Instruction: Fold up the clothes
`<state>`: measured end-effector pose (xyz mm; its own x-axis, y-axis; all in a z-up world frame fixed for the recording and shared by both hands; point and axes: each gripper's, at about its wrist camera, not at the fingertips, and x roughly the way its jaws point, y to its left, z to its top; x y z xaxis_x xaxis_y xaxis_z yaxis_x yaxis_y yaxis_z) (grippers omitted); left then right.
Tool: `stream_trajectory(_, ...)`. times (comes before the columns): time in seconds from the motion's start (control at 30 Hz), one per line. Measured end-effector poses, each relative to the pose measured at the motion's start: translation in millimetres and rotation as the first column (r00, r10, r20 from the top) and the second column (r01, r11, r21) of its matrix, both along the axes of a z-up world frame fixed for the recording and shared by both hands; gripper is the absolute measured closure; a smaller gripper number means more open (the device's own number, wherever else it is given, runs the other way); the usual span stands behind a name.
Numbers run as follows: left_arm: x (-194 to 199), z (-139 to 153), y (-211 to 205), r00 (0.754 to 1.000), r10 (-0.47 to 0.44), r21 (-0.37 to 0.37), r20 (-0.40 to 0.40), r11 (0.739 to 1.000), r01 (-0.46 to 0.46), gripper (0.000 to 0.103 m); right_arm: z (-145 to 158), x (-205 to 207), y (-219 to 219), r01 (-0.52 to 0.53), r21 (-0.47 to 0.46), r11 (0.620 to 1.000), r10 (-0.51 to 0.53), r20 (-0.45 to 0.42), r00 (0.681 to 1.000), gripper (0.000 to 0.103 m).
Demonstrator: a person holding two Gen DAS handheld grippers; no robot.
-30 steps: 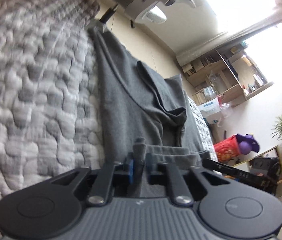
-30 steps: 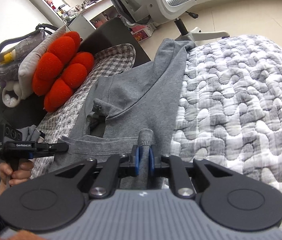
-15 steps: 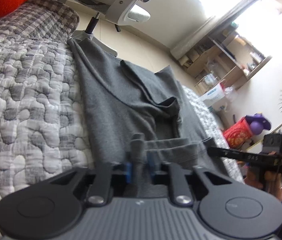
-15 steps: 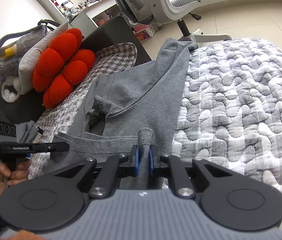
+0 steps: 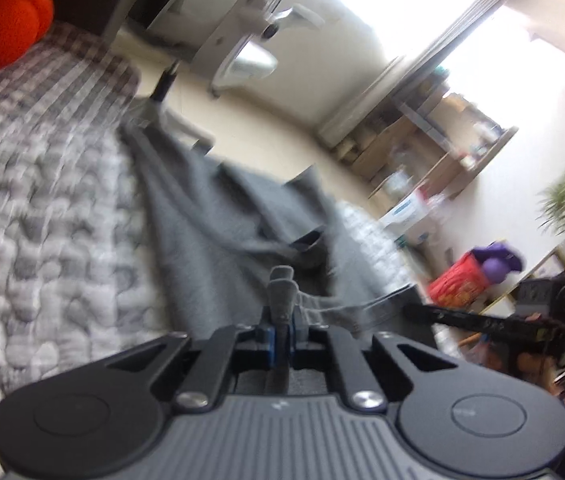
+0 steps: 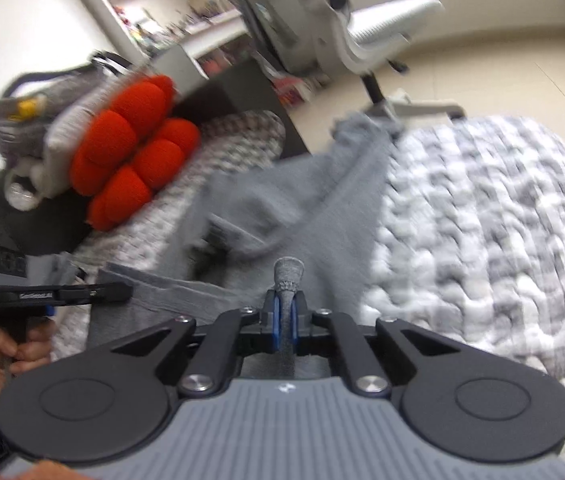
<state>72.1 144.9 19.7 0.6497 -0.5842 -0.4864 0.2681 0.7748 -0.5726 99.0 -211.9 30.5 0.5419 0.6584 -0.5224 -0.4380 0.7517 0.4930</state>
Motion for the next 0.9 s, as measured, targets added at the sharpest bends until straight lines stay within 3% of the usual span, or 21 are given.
stream_trajectory(0.4, -5.7, 45.1, -0.8, 0.985, 0.010, -0.125, 0.171, 0.992, 0.012, 0.097, 45.4, 5.2, 4.4, -0.079, 0.090, 0.993, 0.060, 0.197, 0.979, 0.097)
stream_trajectory(0.63, 100.3, 44.5, 11.8, 0.986, 0.081, -0.096, 0.148, 0.993, -0.067, 0.097, 58.2, 85.8, 12.9, -0.059, 0.108, 0.992, 0.035, 0.208, 0.977, 0.097)
stream_trajectory(0.77, 180.3, 12.9, 18.4, 0.984, 0.153, -0.047, 0.091, 0.988, -0.149, 0.097, 36.5, 157.1, 22.4, 0.002, 0.102, 0.995, -0.017, 0.144, 0.989, 0.097)
stream_trajectory(0.9, 233.5, -34.9, 32.3, 0.966, 0.251, -0.039, -0.063, 0.967, -0.253, 0.097, -0.3, 207.3, 27.4, 0.080, 0.057, 0.995, -0.084, 0.061, 0.995, 0.097)
